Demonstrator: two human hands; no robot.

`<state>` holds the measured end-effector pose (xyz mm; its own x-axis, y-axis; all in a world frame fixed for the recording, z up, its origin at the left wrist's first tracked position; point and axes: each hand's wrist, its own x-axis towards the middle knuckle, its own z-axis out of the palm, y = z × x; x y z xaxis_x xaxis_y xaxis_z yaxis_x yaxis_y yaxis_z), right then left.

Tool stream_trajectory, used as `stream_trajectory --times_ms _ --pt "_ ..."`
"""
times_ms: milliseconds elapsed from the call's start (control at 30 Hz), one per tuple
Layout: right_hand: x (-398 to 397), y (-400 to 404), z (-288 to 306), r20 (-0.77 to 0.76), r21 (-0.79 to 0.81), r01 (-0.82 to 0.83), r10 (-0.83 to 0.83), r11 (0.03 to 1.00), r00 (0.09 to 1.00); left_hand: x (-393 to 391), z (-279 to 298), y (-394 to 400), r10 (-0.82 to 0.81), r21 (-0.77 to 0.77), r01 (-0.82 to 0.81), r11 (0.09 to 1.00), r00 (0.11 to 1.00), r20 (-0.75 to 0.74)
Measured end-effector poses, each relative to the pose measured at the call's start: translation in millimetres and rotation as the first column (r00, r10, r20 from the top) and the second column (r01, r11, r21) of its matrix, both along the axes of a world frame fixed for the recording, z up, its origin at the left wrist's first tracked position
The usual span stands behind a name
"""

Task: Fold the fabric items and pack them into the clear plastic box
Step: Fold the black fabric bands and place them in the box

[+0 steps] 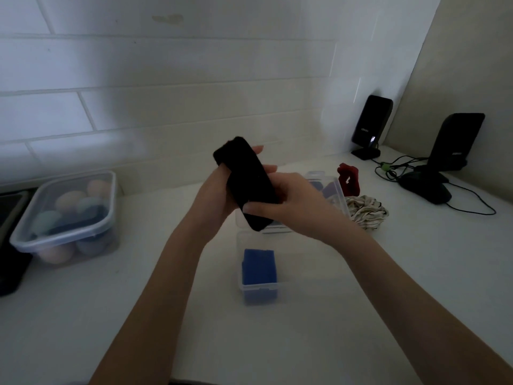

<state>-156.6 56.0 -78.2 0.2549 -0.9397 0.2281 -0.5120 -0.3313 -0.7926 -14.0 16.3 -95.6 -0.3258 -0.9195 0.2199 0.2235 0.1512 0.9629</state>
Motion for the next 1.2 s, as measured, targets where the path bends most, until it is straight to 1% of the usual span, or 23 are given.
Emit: stream_trajectory --times_ms 100,267,333,400,467,533,733,933,1100,1200 --pt "4.3 -7.4 -1.0 -0.093 -0.027 -0.005 0.003 1.000 0.996 0.8 -1.1 1.0 -0.098 0.082 0.106 0.991 0.991 -0.092" --pt "3.9 -14.9 -5.4 -0.133 -0.033 0.015 -0.019 0.999 0.991 2.9 -0.1 2.3 -0.240 0.153 0.275 0.949 0.947 -0.213" --pt "3.7 -14.5 -4.8 -0.136 -0.040 0.000 -0.005 0.999 0.991 4.0 -0.6 1.2 -0.266 0.161 0.322 0.933 0.918 -0.294" --pt "2.6 -13.3 -2.5 -0.081 -0.014 -0.044 0.042 0.999 0.996 6.9 -0.4 -2.1 -0.270 0.159 0.359 0.920 0.873 -0.406" --pt "0.4 -12.5 -0.2 0.038 0.031 -0.087 0.086 0.996 0.996 10.2 0.0 -5.7 -0.281 0.147 0.401 0.904 0.817 -0.503" --pt "-1.1 -12.5 -0.1 0.074 0.049 -0.090 0.086 0.995 0.994 11.5 -1.1 -8.1 -0.303 0.127 0.439 0.889 0.775 -0.555" --pt "0.6 -16.9 -9.7 -0.058 0.019 0.068 -0.067 0.998 0.996 10.5 -5.8 -10.7 -0.336 0.124 0.486 0.865 0.745 -0.575" --pt "-0.8 -18.0 -9.4 -0.036 0.042 0.080 -0.078 0.996 0.996 12.0 -8.1 -14.3 -0.346 0.114 0.517 0.848 0.704 -0.620" --pt "-1.7 -16.2 -9.2 -0.012 0.104 0.079 -0.079 0.991 0.997 12.4 -9.0 -14.9 -0.331 0.129 0.505 0.853 0.716 -0.614" --pt "-0.6 -16.5 -13.0 -0.013 0.099 0.098 -0.097 0.990 0.995 13.2 -9.5 -14.3 -0.291 0.150 0.462 0.874 0.745 -0.601"
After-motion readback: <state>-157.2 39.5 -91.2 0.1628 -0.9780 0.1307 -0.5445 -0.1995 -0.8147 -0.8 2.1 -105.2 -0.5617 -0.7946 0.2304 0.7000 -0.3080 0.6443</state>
